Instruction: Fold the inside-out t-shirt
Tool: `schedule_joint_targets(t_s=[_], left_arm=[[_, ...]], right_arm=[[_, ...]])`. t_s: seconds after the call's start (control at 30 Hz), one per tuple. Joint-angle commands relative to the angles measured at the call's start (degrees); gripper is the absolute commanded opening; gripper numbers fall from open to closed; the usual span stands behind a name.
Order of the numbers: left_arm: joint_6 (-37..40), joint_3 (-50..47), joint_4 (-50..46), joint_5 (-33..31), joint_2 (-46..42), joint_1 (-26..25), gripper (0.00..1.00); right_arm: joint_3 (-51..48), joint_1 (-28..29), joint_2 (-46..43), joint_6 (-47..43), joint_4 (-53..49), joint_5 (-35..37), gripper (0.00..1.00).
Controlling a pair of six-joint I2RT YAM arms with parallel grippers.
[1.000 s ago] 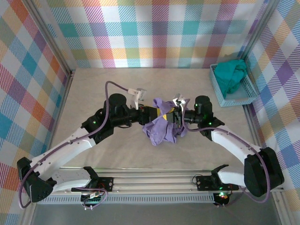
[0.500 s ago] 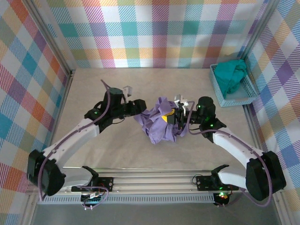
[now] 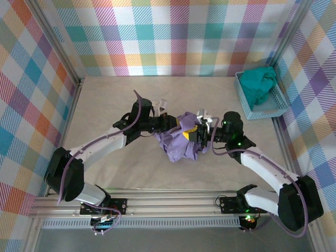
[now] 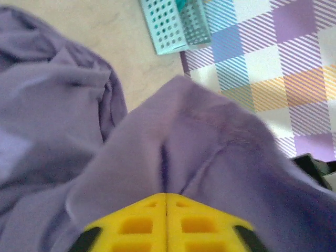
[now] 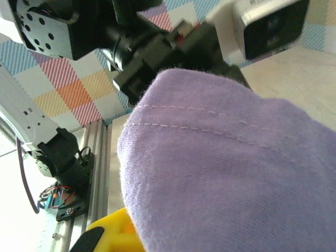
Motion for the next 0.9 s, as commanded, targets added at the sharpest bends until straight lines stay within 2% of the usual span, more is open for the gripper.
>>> schedule_joint_targets(t_s=[0.0,0.07,0.17,0.23,0.3,0.37,0.4,0.47,0.53,0.6,0.73,0.87], left_arm=[[2.3,-3.0,8.0,0.3,-5.6,0.2,0.00],[4.4,-5.4,11.3,-0.1,-9.2,0.4,0.00],[7.5,-8.6,15.9,-0.3,-13.8,0.4,0.00],[9.4,-9.9,17.8,0.4,-15.6,0.4,0.00],[11.4,-10.8,18.6,1.3,-16.7,0.4,0.00],[13.8,-10.9,15.6,-0.8,-17.2,0.4,0.00],[14.6,-9.7,10.6,-5.5,-17.0,0.3,0.00],[13.1,-5.7,-2.1,-13.5,-14.3,1.2,0.00],[8.1,-2.5,-8.4,-10.8,-9.1,3.8,0.16],[3.2,-2.0,-6.2,-3.8,-4.2,4.6,0.34],[-2.7,-2.2,0.9,1.8,0.8,3.6,0.52],[-3.3,-0.5,1.9,2.9,3.0,1.8,0.60]], right_arm=[[-1.3,-0.2,-3.4,-0.7,-3.3,6.1,0.00],[-1.8,-0.2,-4.6,0.4,-5.4,9.7,0.00],[-2.4,-0.1,-5.0,3.6,-6.3,12.9,0.08],[-2.2,-0.1,-4.7,5.4,-7.2,14.1,0.17],[-2.1,0.1,-4.9,5.4,-8.6,14.4,0.20],[-3.0,0.2,-6.0,4.3,-7.8,13.3,0.08],[-3.8,0.2,-7.0,4.1,-6.5,12.7,0.03],[-5.3,0.2,-9.0,3.9,-3.1,10.6,0.00],[-6.0,0.2,-10.5,4.0,-0.3,9.0,0.00],[-5.5,0.2,-11.0,3.7,1.3,7.4,0.00],[-3.7,0.4,-9.3,3.7,2.5,4.0,0.00],[-3.1,1.0,-8.1,3.2,2.5,2.9,0.00]])
